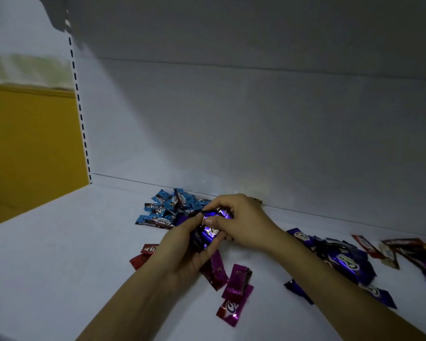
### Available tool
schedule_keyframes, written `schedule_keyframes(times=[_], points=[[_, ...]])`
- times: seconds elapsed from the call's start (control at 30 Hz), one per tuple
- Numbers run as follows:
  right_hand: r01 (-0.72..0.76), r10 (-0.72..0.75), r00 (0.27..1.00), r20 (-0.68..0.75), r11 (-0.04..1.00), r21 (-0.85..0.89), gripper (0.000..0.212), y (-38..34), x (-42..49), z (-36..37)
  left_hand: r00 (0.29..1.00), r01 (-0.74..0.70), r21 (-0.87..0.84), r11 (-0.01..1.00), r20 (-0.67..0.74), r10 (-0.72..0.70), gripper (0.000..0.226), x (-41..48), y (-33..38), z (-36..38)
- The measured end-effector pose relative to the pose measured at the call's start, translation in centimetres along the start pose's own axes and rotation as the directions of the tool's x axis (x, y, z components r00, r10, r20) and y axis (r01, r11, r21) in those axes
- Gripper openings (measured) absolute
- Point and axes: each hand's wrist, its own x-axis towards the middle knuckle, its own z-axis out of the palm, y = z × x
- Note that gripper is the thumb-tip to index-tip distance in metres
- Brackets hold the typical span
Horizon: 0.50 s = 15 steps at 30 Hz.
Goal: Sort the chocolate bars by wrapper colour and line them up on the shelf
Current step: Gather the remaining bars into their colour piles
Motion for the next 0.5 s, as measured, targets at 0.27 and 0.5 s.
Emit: schedule_keyframes(times=[0.27, 0.5], points=[[0.012, -0.047, 0.948, -0.315, 0.994, -0.110, 0.010, 0.3, -2.6, -2.9, 0.983, -0.132, 0.342, 0.930, -0.077, 0.168, 0.017, -0.5, 0.1, -0.1], [-0.177, -0.027, 0.932, -0.362, 0.836, -0.520, 0.009, 6.7, -11.4, -10.8, 0.851, -0.475, 0.711, 0.519, 0.221, 0.476, 0.009, -1.7, -0.7, 1.0]])
